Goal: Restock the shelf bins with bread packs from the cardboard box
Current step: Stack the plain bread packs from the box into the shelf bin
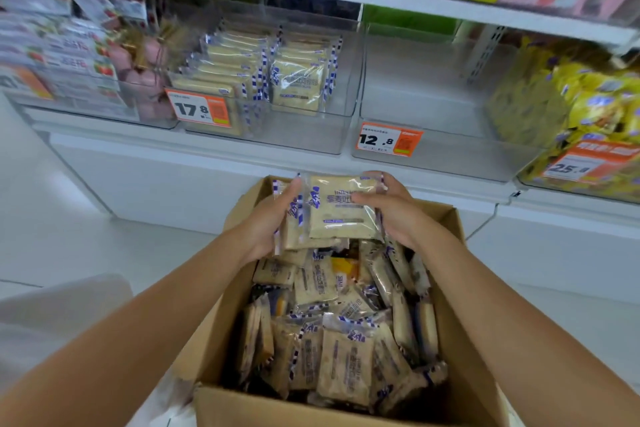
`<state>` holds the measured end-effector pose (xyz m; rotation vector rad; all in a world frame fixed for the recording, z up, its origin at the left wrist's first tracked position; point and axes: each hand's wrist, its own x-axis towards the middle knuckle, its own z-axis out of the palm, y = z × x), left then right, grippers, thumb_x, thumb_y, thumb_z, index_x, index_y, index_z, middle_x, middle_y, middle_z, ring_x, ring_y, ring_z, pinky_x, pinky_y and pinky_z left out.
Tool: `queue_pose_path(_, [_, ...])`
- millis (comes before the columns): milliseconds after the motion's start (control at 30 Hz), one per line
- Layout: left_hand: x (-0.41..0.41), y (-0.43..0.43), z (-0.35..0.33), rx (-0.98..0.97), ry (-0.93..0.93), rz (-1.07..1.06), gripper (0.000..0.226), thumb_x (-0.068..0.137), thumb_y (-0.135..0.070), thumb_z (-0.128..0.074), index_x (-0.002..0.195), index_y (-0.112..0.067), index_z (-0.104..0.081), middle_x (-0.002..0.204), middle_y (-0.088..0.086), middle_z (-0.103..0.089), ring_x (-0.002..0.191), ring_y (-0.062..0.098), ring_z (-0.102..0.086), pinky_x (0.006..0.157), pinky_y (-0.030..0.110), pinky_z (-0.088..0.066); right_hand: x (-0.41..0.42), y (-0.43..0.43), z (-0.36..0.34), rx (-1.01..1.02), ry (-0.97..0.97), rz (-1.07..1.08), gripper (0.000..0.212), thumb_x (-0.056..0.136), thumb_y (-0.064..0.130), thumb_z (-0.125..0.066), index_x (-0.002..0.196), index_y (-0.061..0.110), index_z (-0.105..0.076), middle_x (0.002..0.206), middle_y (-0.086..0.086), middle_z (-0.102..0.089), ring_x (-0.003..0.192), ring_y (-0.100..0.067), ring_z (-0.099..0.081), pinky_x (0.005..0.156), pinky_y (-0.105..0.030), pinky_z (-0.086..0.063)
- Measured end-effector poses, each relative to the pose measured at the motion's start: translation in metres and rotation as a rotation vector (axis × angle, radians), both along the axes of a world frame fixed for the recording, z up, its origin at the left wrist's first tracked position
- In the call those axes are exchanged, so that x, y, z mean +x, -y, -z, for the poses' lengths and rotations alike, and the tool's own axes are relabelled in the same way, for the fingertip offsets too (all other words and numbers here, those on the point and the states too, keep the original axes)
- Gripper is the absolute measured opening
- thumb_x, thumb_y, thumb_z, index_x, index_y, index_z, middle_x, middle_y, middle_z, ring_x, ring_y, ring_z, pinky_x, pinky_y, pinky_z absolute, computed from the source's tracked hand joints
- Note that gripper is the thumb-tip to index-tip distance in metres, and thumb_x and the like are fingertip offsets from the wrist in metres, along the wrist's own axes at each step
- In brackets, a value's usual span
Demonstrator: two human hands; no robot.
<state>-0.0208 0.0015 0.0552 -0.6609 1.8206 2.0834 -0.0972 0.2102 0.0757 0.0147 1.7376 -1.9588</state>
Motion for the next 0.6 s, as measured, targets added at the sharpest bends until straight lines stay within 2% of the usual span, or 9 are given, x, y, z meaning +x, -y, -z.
queue_pose_path(67, [-0.005,-0.009,-0.008,-0.027,-0.084,0.105,0.047,0.076,-0.061,-0.073,0.11,-0.027,-0.069,0.105,-0.014,-0.074,0.103,0.002,-0.066,0.084,0.02,-0.053,0.004,0.021,-0.005,0.179,-0.124,-0.02,0.072,0.079,0.0,-0.075,0.139,0.02,-0.04,0.128,-0.01,-0.054,0.104,-0.02,-0.062,0.08,-0.025,-0.052])
queue_pose_path(100, [-0.008,-0.006,-0.007,-0.078,-0.114,0.103,0.037,0.079,-0.051,-0.075,0.107,-0.026,-0.07,0.099,-0.013,-0.075,0.099,0.004,-0.068,0.079,0.019,-0.052,0.005,0.028,-0.01,0.338,-0.245,-0.039,0.084,0.08,0.006,-0.076,0.148,0.022,-0.029,0.138,-0.006,-0.044,0.117,-0.019,-0.054,0.089,-0.024,-0.048])
queue_pose_path(200, [-0.012,0.01,-0.019,-0.189,-0.2,0.13,0.071,0.064,-0.054,-0.086,0.122,-0.019,-0.064,0.115,0.002,-0.072,0.108,0.021,-0.067,0.096,0.04,-0.051,0.001,0.038,-0.035,0.86,-0.764,-0.312,0.095,0.081,0.026,-0.075,0.155,0.025,-0.015,0.159,-0.002,-0.019,0.146,-0.019,-0.017,0.118,-0.035,-0.019])
queue_pose_path(233, [-0.013,0.017,-0.028,-0.19,-0.234,0.157,0.067,0.067,-0.046,-0.086,0.122,-0.017,-0.064,0.115,0.003,-0.072,0.107,0.022,-0.068,0.096,0.041,-0.051,0.0,0.043,-0.048,0.962,-0.865,-0.449,0.094,0.08,0.033,-0.075,0.154,0.026,-0.018,0.157,-0.003,-0.025,0.144,-0.02,-0.021,0.118,-0.038,-0.018])
queue_pose_path(333, [-0.023,0.035,-0.058,-0.201,-0.343,0.211,0.038,0.08,-0.014,-0.08,0.116,-0.011,-0.066,0.105,0.005,-0.075,0.1,0.019,-0.071,0.088,0.031,-0.054,-0.005,0.067,-0.083,1.042,-0.901,-0.639,0.078,0.075,0.046,-0.077,0.141,0.023,-0.041,0.131,0.0,-0.053,0.119,-0.019,-0.05,0.104,-0.041,-0.036])
queue_pose_path(400, [-0.029,0.047,-0.088,-0.272,-0.43,0.246,0.06,0.069,-0.026,-0.087,0.122,-0.014,-0.06,0.112,0.004,-0.072,0.106,0.018,-0.068,0.09,0.032,-0.054,-0.015,0.08,-0.108,1.054,-0.962,-0.614,0.063,0.073,0.049,-0.078,0.123,0.02,-0.053,0.113,0.0,-0.056,0.104,-0.018,-0.052,0.091,-0.036,-0.043])
queue_pose_path(500, [-0.05,0.083,-0.119,-0.537,-0.6,0.201,0.097,0.062,-0.031,-0.092,0.142,-0.029,-0.037,0.138,-0.012,-0.048,0.12,-0.004,-0.051,0.092,0.018,-0.046,-0.04,0.09,-0.146,1.077,-1.199,-0.431,0.051,0.074,0.046,-0.078,0.109,0.019,-0.054,0.1,0.002,-0.046,0.095,-0.017,-0.045,0.078,-0.035,-0.04])
queue_pose_path(567, [-0.068,0.114,-0.132,-0.736,-0.638,0.173,0.101,0.07,-0.025,-0.088,0.15,-0.028,-0.028,0.15,-0.008,-0.035,0.132,0.004,-0.039,0.094,0.019,-0.037,-0.062,0.094,-0.167,1.056,-1.24,-0.31,0.048,0.074,0.041,-0.078,0.107,0.019,-0.053,0.101,0.002,-0.042,0.095,-0.015,-0.04,0.078,-0.035,-0.039])
queue_pose_path(600, [-0.078,0.127,-0.133,-0.835,-0.624,0.151,0.091,0.076,-0.021,-0.083,0.151,-0.025,-0.031,0.153,-0.004,-0.034,0.135,0.01,-0.037,0.095,0.02,-0.035,-0.073,0.097,-0.173,1.054,-1.248,-0.274,0.047,0.073,0.04,-0.078,0.106,0.019,-0.053,0.102,0.001,-0.043,0.096,-0.015,-0.04,0.079,-0.035,-0.04])
